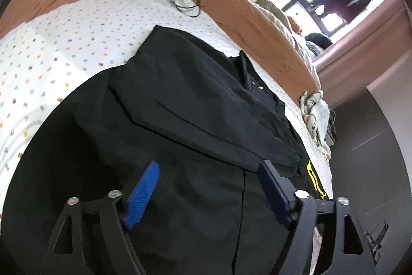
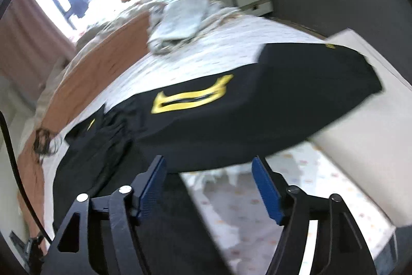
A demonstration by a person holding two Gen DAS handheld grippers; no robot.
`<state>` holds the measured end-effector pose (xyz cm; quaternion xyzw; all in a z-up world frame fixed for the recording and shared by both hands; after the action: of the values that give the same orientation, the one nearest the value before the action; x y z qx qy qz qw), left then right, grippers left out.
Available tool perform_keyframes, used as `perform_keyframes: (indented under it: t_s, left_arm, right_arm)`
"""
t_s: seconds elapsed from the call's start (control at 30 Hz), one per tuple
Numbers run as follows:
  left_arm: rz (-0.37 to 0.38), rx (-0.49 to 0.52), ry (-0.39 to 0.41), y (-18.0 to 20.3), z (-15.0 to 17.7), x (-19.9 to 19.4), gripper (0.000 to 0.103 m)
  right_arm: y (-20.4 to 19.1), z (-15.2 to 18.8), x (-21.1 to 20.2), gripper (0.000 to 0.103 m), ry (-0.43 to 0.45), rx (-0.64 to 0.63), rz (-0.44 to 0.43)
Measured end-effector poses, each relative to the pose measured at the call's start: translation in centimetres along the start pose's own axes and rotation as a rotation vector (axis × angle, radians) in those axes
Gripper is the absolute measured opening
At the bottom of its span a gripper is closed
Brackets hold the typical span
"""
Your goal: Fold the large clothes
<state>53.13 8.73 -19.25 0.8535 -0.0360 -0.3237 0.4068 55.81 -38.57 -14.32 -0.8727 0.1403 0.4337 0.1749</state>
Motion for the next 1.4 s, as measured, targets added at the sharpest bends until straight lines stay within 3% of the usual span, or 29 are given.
perform_keyframes:
  t_s: [0.07,0.2,0.5,0.6,0.7,0.77,0.83,1.03,1.23,1.4]
  left_arm:
    - [0.008,0.008,0.005,0.3,0.0,0.1,0.09]
    - [0.008,0.002,0.004,0.3,0.1,0.4,0.092]
    - [-0.075,-0.087,0.039,-3.3,-0.9,-0.6,0.092]
    - [-0.108,-0.115,0.072,-4.4,-1.3,-1.3,0.092]
    - [-0.12,-0.16,0.109,-5.5,-1.6,-2.1,0.092]
    - [-0.12,-0.194,0.144,-6.1,-1.9,-3.0,0.092]
    - [-0.113,-0.219,0.192,-6.6,-2.4,-4.1,0.087]
    - [-0.093,-0.278,0.274,-7.7,-3.2,-6.2,0.077]
    - [-0.05,-0.295,0.258,-7.7,-3.4,-6.1,0.075]
    - [-0.025,-0.297,0.251,-7.5,-3.7,-6.1,0.075]
  right_arm:
    - [2.5,0.1,0.0,0.077,-0.004,0.045,0.009]
    - [5.6,0.5,1.2,0.077,-0.005,0.116,0.021]
    - [7.4,0.3,5.9,0.076,0.016,0.243,-0.015]
    - [7.2,-0.1,7.4,0.067,0.017,0.259,-0.038]
    - [7.1,-0.2,8.3,0.052,0.014,0.287,-0.062]
    - [7.1,-0.6,8.8,0.022,0.021,0.287,-0.072]
    - [7.0,-1.0,8.6,0.008,0.036,0.267,-0.068]
    - [5.4,-3.0,5.5,0.004,0.126,0.203,-0.095]
    - [1.2,-6.3,0.7,0.003,0.204,0.135,-0.123]
    - [-4.8,-9.0,-3.8,0.003,0.275,0.044,-0.14]
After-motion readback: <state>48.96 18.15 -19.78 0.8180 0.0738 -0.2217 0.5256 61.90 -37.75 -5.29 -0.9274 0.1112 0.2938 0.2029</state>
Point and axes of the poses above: each gripper's, at about its wrist camera, not at the fingertips, and x roughly the way its jaws point, y to its right, z to its underside, the point moved 8 cm from there along x, roughly the way its jaws point, and after that the axes turned 11 degrees about z, right-handed, at the moved point
